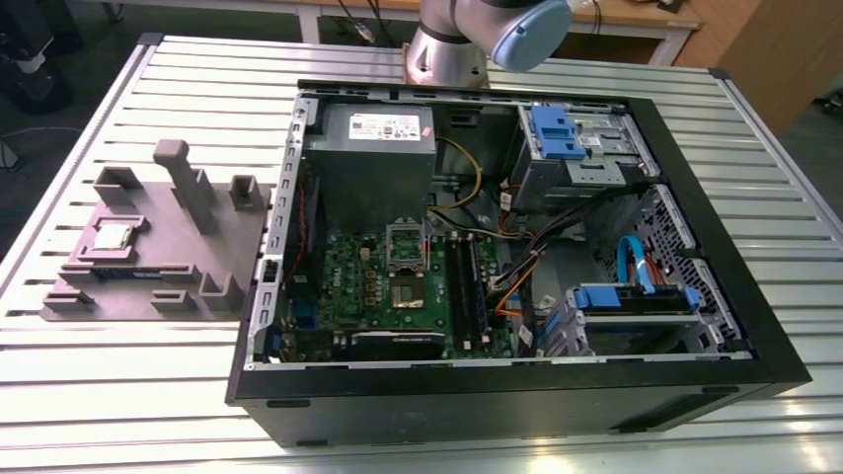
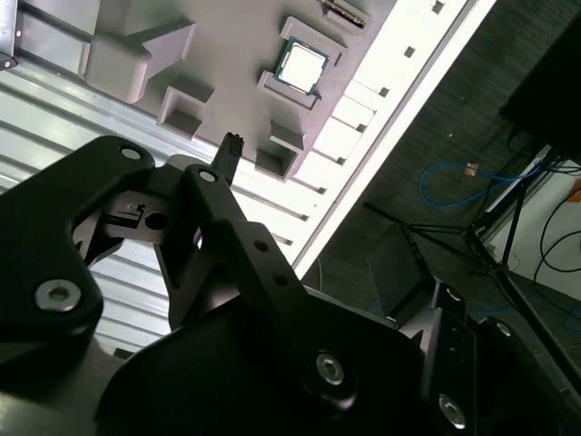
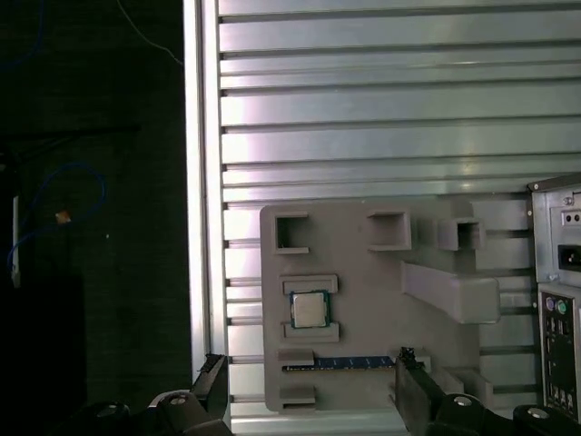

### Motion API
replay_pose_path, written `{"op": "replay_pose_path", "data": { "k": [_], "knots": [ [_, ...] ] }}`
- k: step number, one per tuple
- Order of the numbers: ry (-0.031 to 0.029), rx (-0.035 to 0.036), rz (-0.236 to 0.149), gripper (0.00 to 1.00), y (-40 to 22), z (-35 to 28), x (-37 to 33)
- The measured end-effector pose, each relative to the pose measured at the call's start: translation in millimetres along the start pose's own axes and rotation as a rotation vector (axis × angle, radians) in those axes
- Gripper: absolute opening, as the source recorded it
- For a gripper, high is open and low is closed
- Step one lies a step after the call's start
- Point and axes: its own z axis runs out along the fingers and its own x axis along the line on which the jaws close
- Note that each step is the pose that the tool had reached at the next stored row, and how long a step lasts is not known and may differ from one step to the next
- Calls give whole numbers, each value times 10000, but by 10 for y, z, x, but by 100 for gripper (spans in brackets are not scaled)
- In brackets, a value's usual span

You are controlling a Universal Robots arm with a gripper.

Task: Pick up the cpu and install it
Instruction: 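Pick up the cpu and move it towards the insertion slot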

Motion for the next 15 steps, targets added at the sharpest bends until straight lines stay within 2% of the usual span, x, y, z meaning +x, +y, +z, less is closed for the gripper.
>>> {"op": "replay_pose_path", "data": {
  "k": [7,15],
  "knots": [
    [-1,-1,-1,82,-1,19,0],
    [-1,-1,-1,82,-11,158,-2]
  ]
}}
